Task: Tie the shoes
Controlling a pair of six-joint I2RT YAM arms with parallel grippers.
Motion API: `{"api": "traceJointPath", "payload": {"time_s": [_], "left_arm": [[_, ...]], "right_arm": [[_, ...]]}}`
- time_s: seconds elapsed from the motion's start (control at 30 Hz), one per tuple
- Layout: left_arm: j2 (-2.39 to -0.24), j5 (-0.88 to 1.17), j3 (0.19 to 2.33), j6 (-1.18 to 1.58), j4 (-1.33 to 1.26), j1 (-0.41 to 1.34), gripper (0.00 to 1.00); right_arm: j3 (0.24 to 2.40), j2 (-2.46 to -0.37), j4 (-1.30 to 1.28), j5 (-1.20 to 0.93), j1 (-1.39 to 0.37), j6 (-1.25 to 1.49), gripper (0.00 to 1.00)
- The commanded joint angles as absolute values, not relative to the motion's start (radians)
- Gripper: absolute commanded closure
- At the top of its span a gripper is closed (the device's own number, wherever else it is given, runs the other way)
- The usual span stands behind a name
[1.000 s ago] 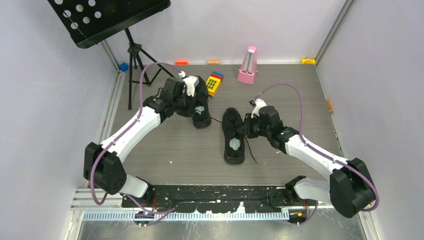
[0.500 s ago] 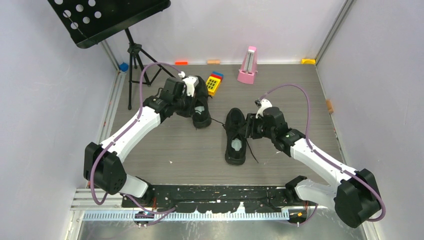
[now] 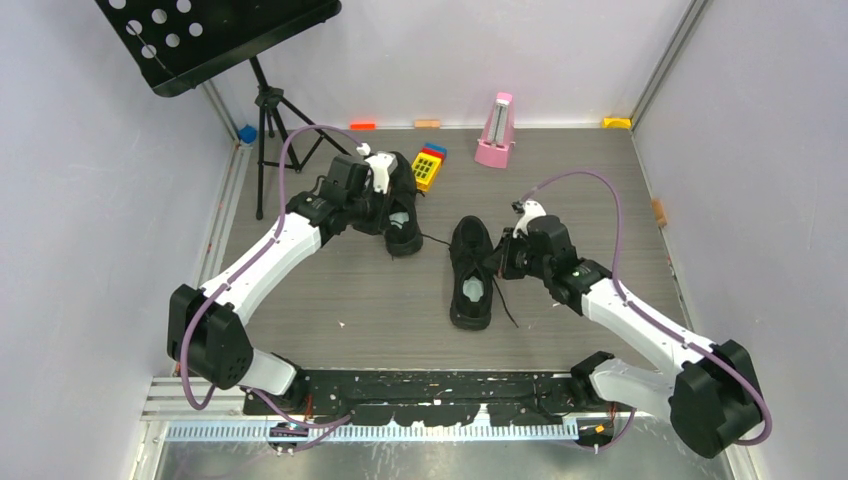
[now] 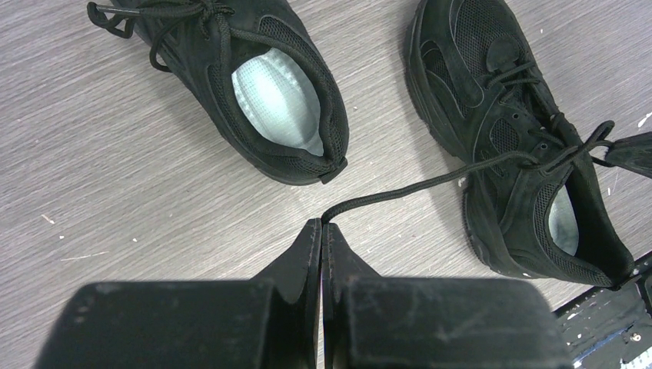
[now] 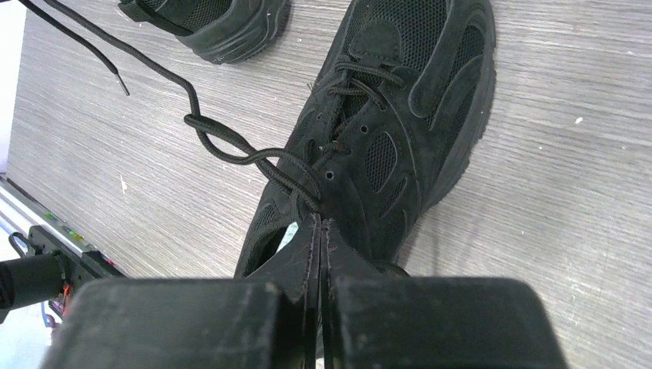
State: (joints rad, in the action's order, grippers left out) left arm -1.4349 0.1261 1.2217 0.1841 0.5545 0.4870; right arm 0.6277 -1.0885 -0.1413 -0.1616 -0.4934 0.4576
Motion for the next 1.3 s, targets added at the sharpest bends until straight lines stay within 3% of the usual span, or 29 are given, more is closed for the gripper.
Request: {"api": "traceJointPath", "payload": {"time_s": [0.0, 0.3, 0.53, 0.67, 0.9, 1.1, 1.27], "left_arm": [[-1.405, 0.114, 1.230, 0.205, 0.560, 0.488, 1.00], [-1.330, 0.079, 1.106, 0.236, 0.550, 0.487, 1.00], [-1.221, 0.014, 0.950, 0.247, 0.527, 0.469, 1.00], [-1.182, 0.078, 0.822, 0.339, 0.471, 0.389, 1.00], [-1.123, 0.120, 0.631, 0.486, 0.352, 0.184, 1.00], [-1.129, 0.215, 0.687, 0.408, 0.359, 0.231, 0.99], [-1.053, -0.007, 0.725, 0.309, 0.364, 0.511, 0.63]], "right_arm": [[0.634, -1.019, -0.181, -0.108, -0.488, 0.482, 0.99], [0.727, -0.971, -0.511, 0.239, -0.409, 0.583, 1.00], [0.713, -0.925, -0.608, 0.278, -0.306, 0.687, 1.00], [0.709, -0.943, -0.679, 0.345, -0.304, 0.753, 1.00], [0.648, -0.944, -0.659, 0.297, -0.304, 0.797, 1.00], [0.682, -0.951, -0.613, 0.162, -0.304, 0.680, 1.00], [0.736, -0.975, -0.609, 0.065, -0.304, 0.596, 0.95]]}}
